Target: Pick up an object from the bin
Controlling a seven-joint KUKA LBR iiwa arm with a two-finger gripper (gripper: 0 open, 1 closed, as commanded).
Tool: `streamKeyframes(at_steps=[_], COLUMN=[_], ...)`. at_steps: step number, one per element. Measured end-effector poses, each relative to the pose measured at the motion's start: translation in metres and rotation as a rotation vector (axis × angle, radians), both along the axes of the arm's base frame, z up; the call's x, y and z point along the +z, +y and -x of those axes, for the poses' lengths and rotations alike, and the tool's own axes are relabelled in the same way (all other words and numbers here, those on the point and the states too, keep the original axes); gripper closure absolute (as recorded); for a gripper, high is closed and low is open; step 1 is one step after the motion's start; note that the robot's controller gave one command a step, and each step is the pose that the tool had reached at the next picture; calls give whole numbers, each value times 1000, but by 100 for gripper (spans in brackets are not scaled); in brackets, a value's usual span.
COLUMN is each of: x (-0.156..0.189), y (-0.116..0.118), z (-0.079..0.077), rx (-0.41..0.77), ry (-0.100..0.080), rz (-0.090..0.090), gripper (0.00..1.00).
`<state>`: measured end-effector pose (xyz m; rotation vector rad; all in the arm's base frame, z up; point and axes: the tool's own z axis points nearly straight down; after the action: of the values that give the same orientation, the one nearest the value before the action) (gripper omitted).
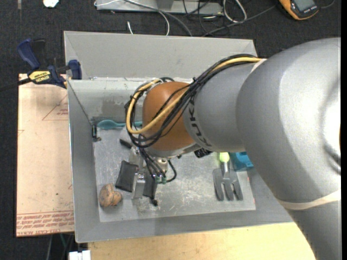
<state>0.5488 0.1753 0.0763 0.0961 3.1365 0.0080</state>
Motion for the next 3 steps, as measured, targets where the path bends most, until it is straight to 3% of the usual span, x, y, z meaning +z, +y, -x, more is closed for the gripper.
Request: streamKeyframes(at_steps=[1,2,3], x=[-7,-6,-6], y=[-1,-1,-19], z=[4,0,12], rx=[23,29,208], ry=[-8,-10,-15], rz=[-3,-4,-4], gripper=[100,100,100])
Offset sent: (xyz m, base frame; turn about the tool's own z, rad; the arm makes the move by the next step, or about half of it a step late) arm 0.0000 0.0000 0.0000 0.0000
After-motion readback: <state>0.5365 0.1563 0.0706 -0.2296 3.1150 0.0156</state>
